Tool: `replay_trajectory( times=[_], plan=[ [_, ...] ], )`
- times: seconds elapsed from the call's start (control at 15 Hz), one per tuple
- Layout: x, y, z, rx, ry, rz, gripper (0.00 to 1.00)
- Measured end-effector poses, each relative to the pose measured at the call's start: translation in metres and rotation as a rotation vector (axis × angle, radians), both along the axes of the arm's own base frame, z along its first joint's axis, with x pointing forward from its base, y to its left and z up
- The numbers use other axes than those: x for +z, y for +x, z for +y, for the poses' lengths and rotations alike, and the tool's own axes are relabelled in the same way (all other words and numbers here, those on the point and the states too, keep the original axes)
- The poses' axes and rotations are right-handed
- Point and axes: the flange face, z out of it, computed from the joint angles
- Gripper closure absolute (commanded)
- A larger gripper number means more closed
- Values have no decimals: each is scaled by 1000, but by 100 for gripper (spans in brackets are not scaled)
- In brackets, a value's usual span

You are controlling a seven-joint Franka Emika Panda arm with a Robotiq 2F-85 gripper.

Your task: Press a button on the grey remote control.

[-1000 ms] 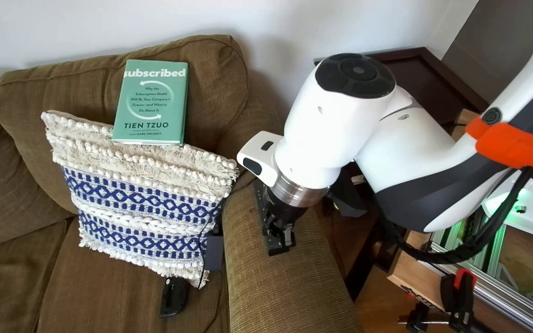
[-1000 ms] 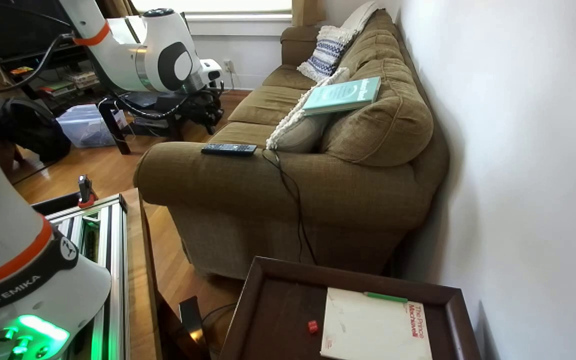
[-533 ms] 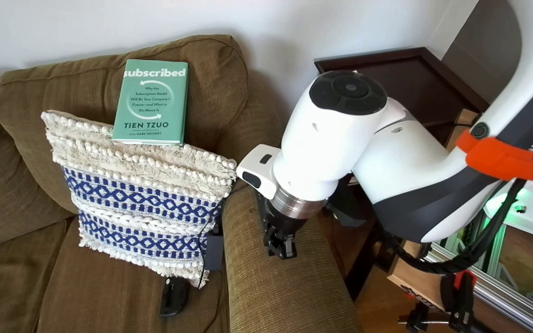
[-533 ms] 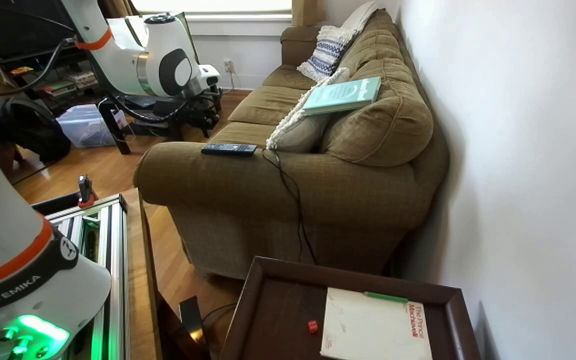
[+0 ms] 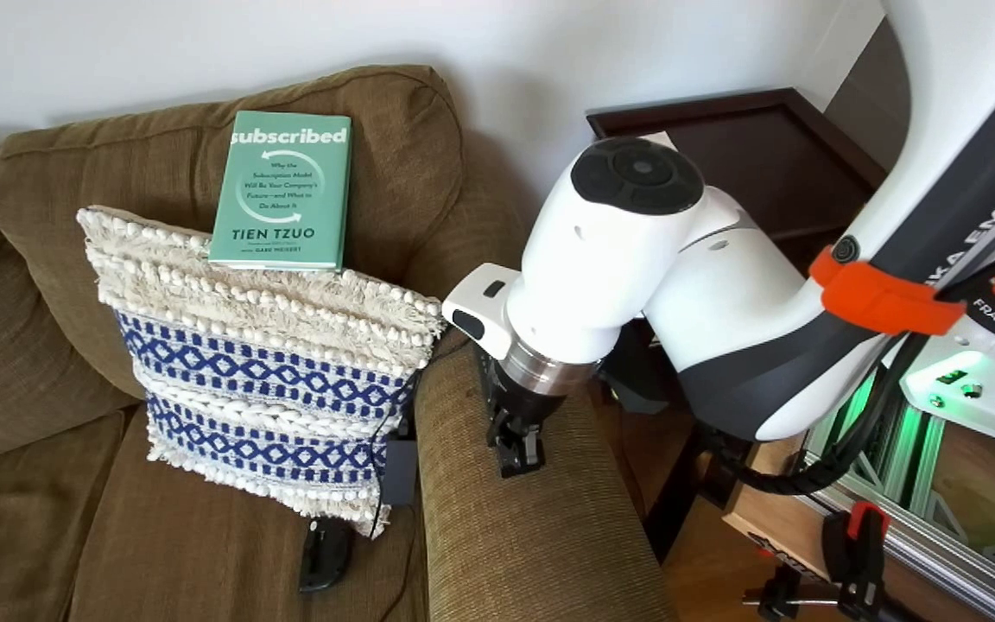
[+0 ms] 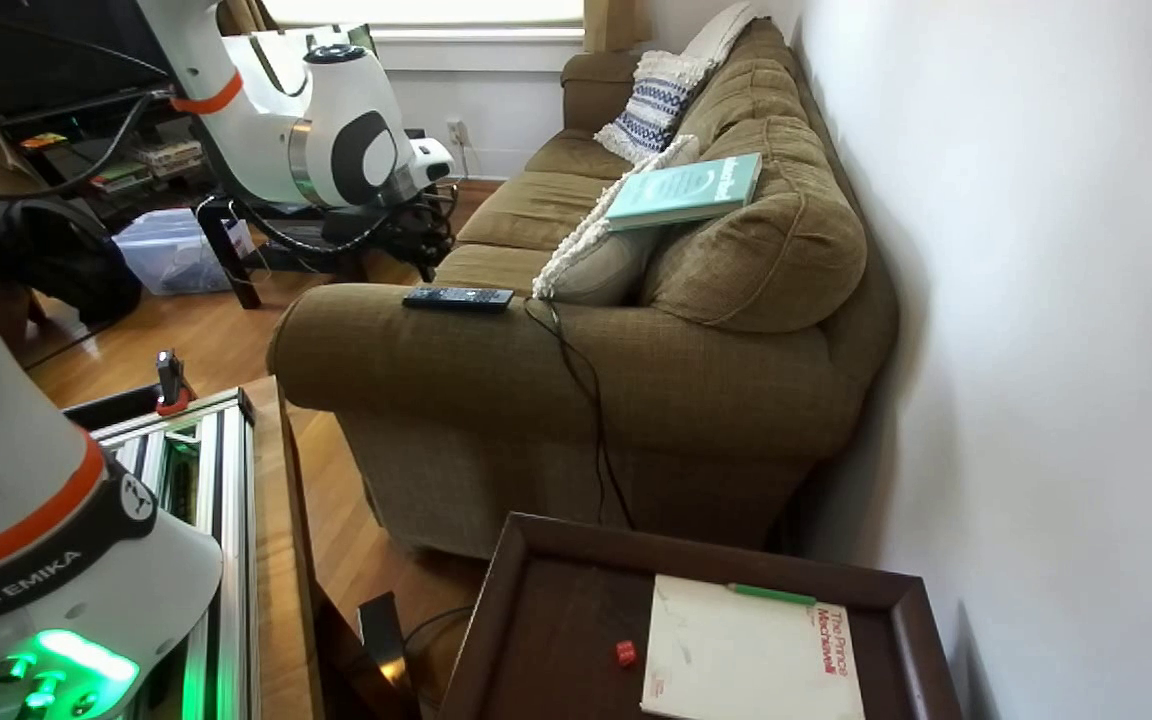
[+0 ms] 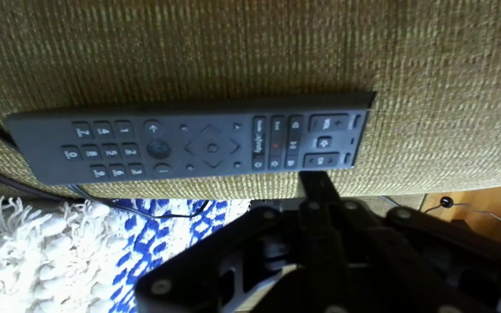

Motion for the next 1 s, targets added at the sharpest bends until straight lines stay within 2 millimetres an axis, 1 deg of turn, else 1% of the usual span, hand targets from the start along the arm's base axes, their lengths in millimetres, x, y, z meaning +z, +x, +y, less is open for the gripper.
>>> replay_trajectory(
  times=[0.33, 1.0],
  plan=[
    [-4, -4, 4, 8, 3, 11, 100],
    [-8, -1, 7, 13, 4, 11, 100]
  ],
)
